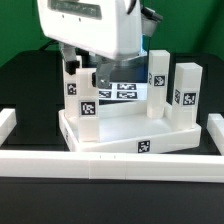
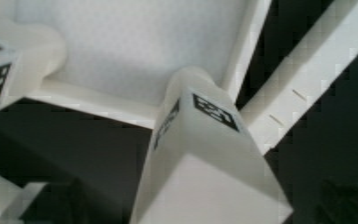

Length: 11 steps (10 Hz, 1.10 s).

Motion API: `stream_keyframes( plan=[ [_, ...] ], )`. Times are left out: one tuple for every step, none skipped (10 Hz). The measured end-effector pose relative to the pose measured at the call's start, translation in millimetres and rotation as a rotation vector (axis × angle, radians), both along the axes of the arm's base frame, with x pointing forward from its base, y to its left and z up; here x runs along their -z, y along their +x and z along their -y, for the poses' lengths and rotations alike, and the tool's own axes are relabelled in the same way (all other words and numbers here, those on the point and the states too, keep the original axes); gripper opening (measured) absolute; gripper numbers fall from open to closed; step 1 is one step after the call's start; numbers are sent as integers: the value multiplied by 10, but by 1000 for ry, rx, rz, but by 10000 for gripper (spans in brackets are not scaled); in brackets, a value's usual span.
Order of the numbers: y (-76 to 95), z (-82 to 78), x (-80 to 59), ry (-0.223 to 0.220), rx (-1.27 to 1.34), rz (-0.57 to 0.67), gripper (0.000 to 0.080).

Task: Assemble desk

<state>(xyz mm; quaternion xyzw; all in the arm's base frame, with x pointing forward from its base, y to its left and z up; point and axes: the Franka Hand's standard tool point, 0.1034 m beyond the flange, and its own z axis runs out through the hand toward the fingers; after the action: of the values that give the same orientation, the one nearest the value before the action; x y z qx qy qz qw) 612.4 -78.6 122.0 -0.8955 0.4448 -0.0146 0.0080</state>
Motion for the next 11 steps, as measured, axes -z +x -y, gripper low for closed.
stream_keyframes(
  plan=[
    [-1,7,0,-3,-81,0,649],
    [-2,9,1,-5,-149,0,649],
    [-2,14,1,-9,-229,0,649],
    [-3,20,1,-17,-324,-2,649],
    [-6,27,5,-41,-447,-13,649],
    [-3,16,5,-49,-534,-17,649],
    [-2,2,9,-52,-609,-19,649],
    [-5,-12,15,-53,-693,-21,649],
    [-4,-30,24,-55,-746,-19,649],
    [-5,-32,35,-60,-819,-17,649],
    [-13,-42,47,-60,-845,-17,649]
  ],
)
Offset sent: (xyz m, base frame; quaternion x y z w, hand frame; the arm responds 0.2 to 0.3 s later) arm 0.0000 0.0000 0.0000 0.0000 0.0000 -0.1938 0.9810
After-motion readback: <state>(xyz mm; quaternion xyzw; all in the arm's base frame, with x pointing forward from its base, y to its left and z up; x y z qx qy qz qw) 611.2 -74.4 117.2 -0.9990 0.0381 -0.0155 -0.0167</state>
